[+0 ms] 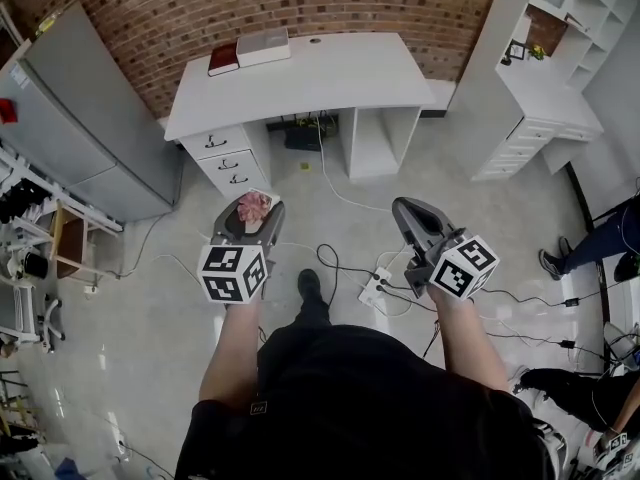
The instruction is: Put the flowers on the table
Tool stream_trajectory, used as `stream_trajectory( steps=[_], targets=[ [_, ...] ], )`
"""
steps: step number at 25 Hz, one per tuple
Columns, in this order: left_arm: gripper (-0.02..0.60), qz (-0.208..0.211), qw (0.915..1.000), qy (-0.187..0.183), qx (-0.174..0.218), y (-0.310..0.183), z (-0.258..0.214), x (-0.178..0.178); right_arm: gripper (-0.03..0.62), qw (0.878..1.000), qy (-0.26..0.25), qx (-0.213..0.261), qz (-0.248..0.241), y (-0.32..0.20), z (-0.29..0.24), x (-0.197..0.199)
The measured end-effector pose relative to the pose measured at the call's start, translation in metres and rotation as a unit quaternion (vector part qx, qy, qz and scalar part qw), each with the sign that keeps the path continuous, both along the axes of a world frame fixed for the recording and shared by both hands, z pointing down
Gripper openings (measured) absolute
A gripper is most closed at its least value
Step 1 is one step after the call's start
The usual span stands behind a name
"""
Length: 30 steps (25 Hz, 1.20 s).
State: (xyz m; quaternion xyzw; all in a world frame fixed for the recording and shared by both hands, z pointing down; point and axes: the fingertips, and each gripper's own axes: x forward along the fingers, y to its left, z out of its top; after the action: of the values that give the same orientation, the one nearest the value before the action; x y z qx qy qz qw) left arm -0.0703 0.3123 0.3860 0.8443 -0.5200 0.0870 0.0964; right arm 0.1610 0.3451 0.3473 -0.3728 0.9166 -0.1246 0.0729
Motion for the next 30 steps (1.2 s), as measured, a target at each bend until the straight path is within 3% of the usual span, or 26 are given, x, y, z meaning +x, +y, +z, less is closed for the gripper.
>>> stream_trajectory(
  steps=[7, 21, 30],
  targets=[
    [0.27, 0.005, 0.9999, 0.011, -0.007, -0.056, 0.018, -0.009, 0.009, 1.0, 0.019, -0.011, -0.001, -0.049, 0.016, -0.013],
    [0.27, 0.035, 0.9984, 0.021, -0.038, -0.209, 0.036, -0.05, 0.009, 0.997, 0.046, -0.068, 0.0, -0.209, 0.041, -0.069],
    [0.27, 0.034, 0.9988, 0.025, -0.023, -0.26, 0.031, -0.094, 0.009, 0.997, 0.058, -0.052, -0.002, -0.269, 0.029, -0.111]
  ],
)
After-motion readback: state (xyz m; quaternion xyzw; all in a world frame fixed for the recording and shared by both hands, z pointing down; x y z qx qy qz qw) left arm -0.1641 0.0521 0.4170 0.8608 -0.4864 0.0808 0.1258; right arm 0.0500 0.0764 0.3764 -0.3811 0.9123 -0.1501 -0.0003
